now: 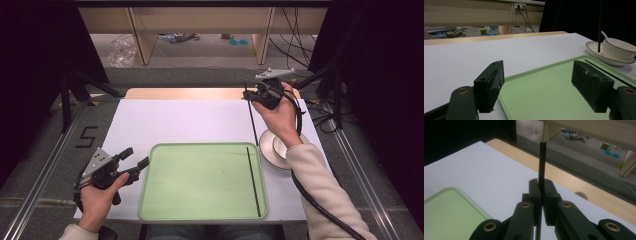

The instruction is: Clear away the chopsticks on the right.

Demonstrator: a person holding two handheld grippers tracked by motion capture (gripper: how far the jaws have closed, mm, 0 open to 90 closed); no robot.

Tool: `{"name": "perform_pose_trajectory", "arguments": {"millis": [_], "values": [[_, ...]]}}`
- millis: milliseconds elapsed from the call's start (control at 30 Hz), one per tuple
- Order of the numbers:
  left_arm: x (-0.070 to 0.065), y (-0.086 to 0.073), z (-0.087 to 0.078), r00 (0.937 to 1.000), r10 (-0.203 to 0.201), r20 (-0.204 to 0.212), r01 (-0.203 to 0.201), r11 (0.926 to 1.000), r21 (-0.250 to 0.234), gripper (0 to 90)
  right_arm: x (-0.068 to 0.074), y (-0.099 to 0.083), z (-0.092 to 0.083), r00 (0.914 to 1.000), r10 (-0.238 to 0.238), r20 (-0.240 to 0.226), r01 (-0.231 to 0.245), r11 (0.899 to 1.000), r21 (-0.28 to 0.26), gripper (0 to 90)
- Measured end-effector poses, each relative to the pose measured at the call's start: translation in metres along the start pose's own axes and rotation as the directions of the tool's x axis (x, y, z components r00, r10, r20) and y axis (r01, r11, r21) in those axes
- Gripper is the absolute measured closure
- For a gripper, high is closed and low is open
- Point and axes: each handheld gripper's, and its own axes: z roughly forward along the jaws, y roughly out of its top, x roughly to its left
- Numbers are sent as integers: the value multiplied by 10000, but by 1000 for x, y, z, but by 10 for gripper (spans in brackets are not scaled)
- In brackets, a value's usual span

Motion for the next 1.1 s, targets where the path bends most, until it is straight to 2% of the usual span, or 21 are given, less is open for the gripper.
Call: {"name": "perform_pose_trajectory", "arguments": {"millis": [33,100,300,367,433,467,600,633,667,700,733,800,833,867,900,933,967,1000,1033,1067,1100], "values": [[0,0,0,10000,-5,-3,5,10000,1,262,0,0,-1,9996,276,-66,-275,9993,260,878],[0,0,0,10000,-10,-3,10,10000,3,262,-1,-1,-2,9972,744,-50,-742,9966,346,878],[0,0,0,10000,9,2,-9,10000,3,262,-3,-5,-4,9872,1592,104,-1595,9835,854,878],[0,0,0,10000,4,-1,-4,10000,2,262,-2,-6,-5,9782,2069,182,-2076,9710,1186,878],[0,0,0,10000,5,3,-5,10000,1,262,-3,-9,-5,9757,2176,258,-2190,9647,1463,878],[0,0,0,10000,5,9,-5,10000,2,262,-1,-10,-5,9692,2430,411,-2464,9542,1699,878],[0,0,0,10000,12,3,-12,10000,12,262,0,-18,-4,9608,2701,628,-2770,9236,2651,878],[0,0,0,10000,3,4,-3,10000,4,262,0,-21,-3,9595,2746,622,-2810,9191,2761,878],[0,0,0,10000,10,4,-10,10000,3,262,1,-22,-2,9486,3100,637,-3144,9003,3012,878],[0,0,0,10000,22,4,-22,10000,6,262,0,-26,0,9531,2943,714,-3014,8991,3173,878],[0,0,1,10000,22,6,-22,10000,12,262,3,-26,-1,9326,3506,859,-3580,8683,3433,878],[0,0,1,10000,17,6,-17,10000,9,262,6,-28,0,8986,4192,1300,-4352,8129,3870,878],[0,0,1,10000,19,-1,-19,10000,6,262,7,-30,2,8819,4497,1413,-4665,7895,3988,878],[0,0,1,10000,15,-4,-15,10000,7,262,6,-33,3,8858,4421,1410,-4588,7892,4081,878],[0,0,1,10000,2,-8,-2,10000,12,262,6,-35,4,8755,4577,1549,-4773,7691,4250,878],[0,0,1,10000,1,-9,-1,10000,18,262,6,-39,5,8800,4510,1491,-4692,7760,4216,878],[0,0,1,10000,-7,-8,7,10000,19,262,6,-41,6,8724,4625,1580,-4819,7604,4353,878],[0,0,1,10000,-3,-9,3,10000,14,262,5,-46,8,8817,4451,1565,-4662,7710,4338,878],[0,0,1,10000,-1,-8,1,10000,13,262,5,-49,9,8739,4581,1629,-4790,7537,4500,878],[0,0,1,10000,-2,-10,2,10000,15,262,6,-50,9,8582,4821,1762,-5042,7275,4653,878],[0,0,1,10000,-8,-10,8,10000,17,262,6,-53,10,8561,4831,1839,-5066,7134,4842,878]]}}
